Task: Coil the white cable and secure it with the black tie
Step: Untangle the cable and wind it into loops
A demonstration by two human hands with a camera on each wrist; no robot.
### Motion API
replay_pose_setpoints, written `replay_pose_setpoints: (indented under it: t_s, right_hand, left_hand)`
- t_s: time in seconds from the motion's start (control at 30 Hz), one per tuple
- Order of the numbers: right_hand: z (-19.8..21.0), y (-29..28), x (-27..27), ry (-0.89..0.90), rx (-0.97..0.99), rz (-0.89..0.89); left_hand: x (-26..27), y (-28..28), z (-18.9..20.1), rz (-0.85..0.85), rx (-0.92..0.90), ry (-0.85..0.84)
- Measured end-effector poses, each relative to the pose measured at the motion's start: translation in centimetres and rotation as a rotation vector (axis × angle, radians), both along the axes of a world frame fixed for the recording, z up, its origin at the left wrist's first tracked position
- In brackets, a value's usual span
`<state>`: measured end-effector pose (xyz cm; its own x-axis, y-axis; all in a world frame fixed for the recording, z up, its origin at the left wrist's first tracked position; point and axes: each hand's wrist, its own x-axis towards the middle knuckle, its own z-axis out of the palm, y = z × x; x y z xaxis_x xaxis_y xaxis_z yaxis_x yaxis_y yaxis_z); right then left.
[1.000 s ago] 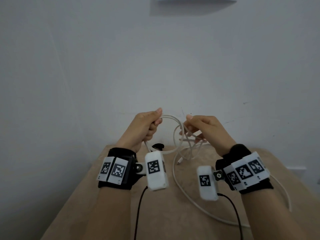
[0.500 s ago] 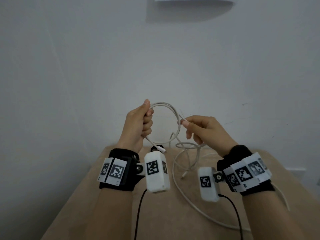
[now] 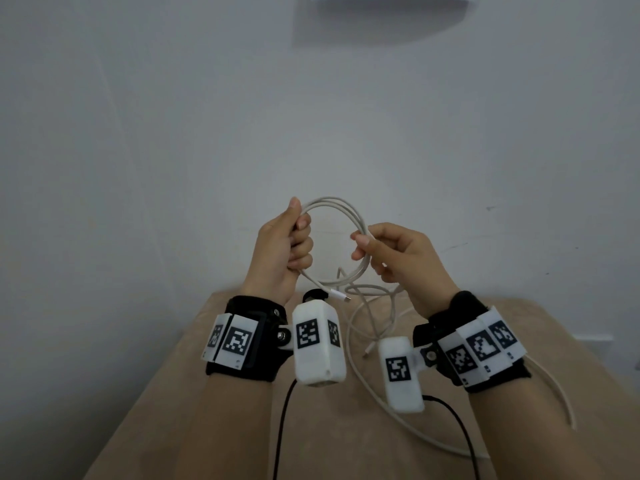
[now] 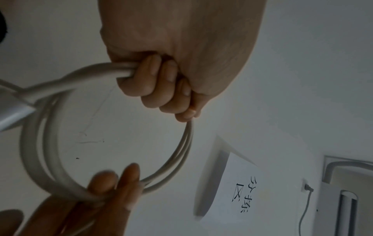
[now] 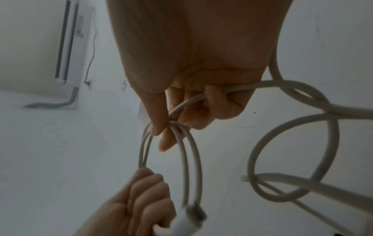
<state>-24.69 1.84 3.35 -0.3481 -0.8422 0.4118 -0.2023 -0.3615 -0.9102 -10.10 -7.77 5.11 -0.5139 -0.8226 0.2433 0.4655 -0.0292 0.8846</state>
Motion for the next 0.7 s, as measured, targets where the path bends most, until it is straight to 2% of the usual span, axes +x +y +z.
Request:
replay_pose_setpoints:
  t_s: [0.13, 0.27, 0.4, 0.7]
  right_hand:
    - [0.2, 0.0, -0.3, -0.111, -0.070, -0.022]
    - [0.0, 0.0, -0.6, -0.068, -0.074, -0.040]
    - [-0.2, -0.1, -1.1, 0.003, -0.023, -0.049]
    - [-0.2, 0.2, -1.2, 0.476, 0.136, 0.030]
  left_hand:
    - [0.0, 0.0, -0.2, -0.119, 0.044, -0.005]
    - [0.6, -0.4, -0.3, -0.236, 0.078, -0.058]
    - [1.0, -0.6, -0.4, -0.246, 0.071, -0.140]
    - [0.9, 0.6, 0.0, -0.199, -0.300, -0.724]
